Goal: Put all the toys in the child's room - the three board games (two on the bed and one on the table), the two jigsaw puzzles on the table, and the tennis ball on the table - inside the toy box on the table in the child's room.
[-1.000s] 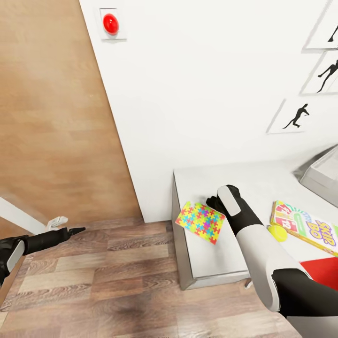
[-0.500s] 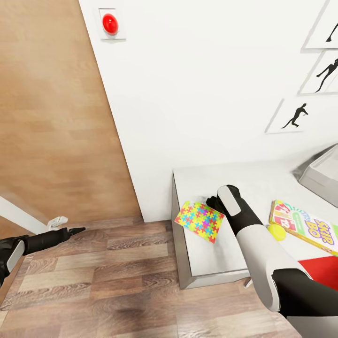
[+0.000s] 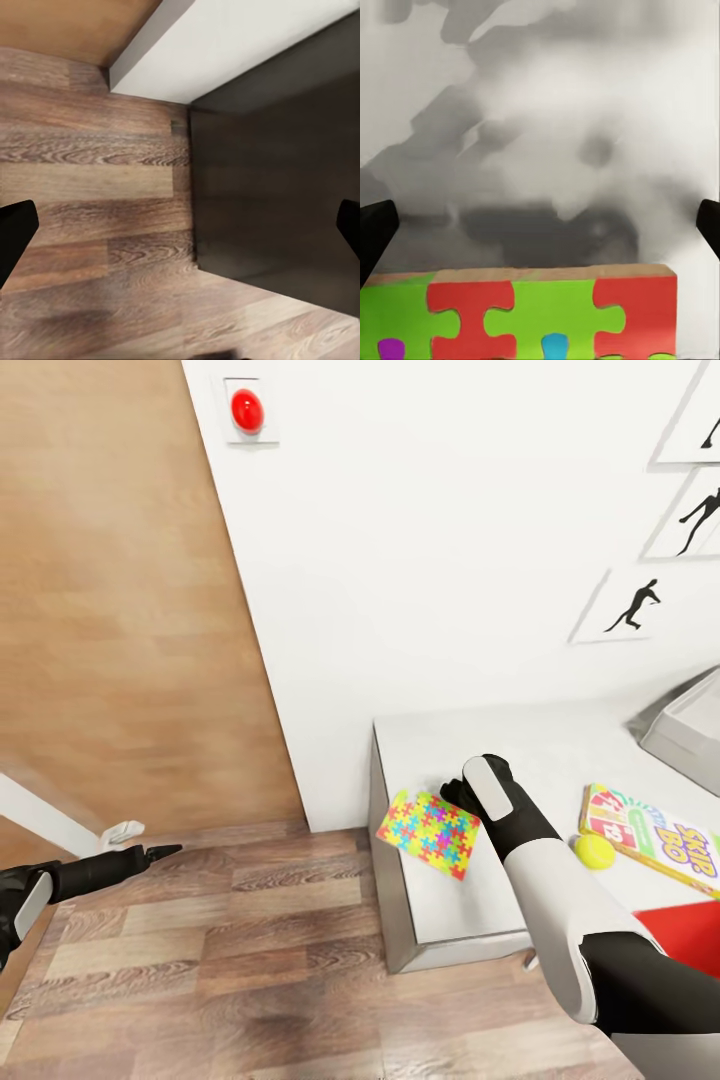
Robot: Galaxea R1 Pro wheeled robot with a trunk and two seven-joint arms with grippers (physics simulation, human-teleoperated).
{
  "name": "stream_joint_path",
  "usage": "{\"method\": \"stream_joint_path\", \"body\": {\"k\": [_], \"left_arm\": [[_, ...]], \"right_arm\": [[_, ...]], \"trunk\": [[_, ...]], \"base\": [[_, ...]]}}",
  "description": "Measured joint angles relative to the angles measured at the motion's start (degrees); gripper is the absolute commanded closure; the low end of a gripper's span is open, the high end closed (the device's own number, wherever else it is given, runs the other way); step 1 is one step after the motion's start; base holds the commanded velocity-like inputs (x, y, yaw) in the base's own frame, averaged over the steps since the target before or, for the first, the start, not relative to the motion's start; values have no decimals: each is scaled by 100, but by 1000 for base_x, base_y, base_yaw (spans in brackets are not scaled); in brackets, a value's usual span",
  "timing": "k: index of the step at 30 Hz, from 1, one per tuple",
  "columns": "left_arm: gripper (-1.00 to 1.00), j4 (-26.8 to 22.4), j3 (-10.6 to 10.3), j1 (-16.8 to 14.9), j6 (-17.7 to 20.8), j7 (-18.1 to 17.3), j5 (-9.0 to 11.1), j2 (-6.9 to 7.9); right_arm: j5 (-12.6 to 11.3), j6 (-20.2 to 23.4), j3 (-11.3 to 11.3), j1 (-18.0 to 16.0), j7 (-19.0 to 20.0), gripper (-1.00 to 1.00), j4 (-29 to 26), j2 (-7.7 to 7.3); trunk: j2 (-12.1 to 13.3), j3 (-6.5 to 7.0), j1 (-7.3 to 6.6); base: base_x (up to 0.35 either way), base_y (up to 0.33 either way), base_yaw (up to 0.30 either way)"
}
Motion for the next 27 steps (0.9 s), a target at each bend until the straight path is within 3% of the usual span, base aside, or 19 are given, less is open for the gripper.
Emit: {"method": "stream_joint_path", "body": {"k": [13,27], "left_arm": [[-100,0,-1,0,-1,1,2,-1],[-100,-2,1,1,1,0,0,-35]], "right_arm": [[-17,9,1,0,-4,-100,-6,1],[65,18,-4,0,-14,-100,-3,-3]], "trunk": [[-1,0,-1],[-1,0,-2]], "base": [[-57,17,0],[-8,109,0]]}}
